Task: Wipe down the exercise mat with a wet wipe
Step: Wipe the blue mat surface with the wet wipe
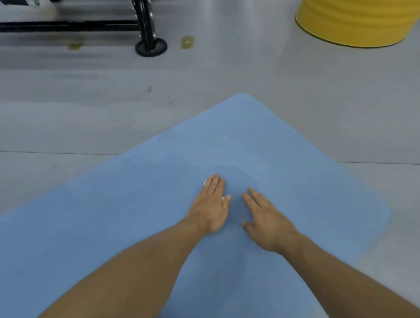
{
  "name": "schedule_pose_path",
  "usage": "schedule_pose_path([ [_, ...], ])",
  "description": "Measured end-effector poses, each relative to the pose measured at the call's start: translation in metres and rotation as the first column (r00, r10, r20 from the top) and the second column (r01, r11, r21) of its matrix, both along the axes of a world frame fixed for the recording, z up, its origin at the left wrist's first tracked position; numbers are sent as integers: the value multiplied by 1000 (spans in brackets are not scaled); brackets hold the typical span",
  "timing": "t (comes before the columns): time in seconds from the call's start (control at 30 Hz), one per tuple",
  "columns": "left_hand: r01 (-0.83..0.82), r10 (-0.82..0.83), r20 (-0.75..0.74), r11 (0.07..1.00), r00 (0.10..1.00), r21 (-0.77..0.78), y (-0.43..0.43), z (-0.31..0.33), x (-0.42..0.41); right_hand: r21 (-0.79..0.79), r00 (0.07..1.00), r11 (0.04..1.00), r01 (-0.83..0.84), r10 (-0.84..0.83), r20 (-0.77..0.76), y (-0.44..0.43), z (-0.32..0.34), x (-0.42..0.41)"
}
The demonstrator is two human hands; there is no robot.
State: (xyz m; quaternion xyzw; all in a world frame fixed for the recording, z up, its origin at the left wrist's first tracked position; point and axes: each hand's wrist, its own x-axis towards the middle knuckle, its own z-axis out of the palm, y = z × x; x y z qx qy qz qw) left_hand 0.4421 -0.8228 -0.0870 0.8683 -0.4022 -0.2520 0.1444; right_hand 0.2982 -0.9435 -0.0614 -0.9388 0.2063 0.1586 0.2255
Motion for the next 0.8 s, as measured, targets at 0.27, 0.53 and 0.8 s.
schedule_pose_path([
  [0.27,-656,289,-744,709,603,-257,-71,89,14,461,740,840,287,-500,450,0,59,70],
  [0.53,-645,177,-813,708,554,-285,-60,153,47,815,334,430,388,-890,311,-17,104,90],
  [0.8,-460,25,-707,775,707,-433,-17,219,69,860,414,471,197,-835,362,3,151,113],
])
